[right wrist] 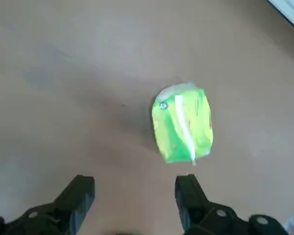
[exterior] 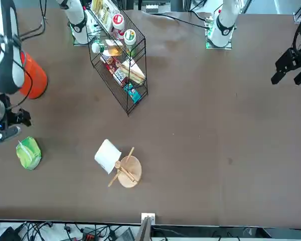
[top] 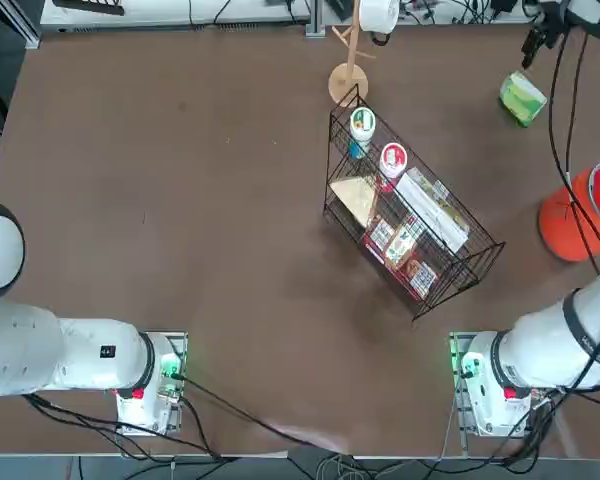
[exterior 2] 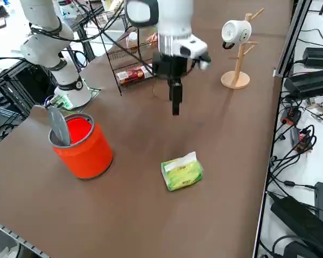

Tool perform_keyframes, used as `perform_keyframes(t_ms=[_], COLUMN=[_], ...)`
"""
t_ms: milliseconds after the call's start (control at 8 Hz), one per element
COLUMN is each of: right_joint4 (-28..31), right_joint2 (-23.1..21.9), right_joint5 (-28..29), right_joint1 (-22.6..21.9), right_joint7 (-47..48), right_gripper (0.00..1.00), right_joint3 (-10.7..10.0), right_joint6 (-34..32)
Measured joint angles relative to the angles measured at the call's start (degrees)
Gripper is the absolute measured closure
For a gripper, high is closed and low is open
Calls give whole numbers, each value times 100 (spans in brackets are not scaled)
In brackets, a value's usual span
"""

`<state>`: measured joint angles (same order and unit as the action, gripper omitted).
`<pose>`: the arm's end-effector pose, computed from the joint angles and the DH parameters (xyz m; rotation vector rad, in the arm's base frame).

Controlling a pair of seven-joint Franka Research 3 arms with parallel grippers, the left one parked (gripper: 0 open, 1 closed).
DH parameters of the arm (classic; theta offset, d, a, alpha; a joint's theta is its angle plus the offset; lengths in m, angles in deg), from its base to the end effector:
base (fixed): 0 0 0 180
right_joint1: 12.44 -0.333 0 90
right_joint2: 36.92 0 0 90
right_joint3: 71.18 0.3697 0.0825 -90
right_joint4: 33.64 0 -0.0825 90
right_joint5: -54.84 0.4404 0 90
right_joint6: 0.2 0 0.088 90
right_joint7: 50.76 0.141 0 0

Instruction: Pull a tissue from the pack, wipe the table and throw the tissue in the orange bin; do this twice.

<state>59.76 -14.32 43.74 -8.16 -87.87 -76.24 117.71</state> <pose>0.7322 -0.1297 0.3887 2.8149 0.8401 -0.0742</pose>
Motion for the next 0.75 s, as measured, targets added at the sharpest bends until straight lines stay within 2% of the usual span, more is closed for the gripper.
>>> perform_keyframes(t_ms=[500,750], right_joint4=[-15,-20], right_joint2=[896,1215], right_joint5=[-25,-25], right_joint1=[545,708], right_joint7=[-1995,-2370], right_gripper=[0,3], right_joint3=[-10,-12], right_joint6=[1256,1717])
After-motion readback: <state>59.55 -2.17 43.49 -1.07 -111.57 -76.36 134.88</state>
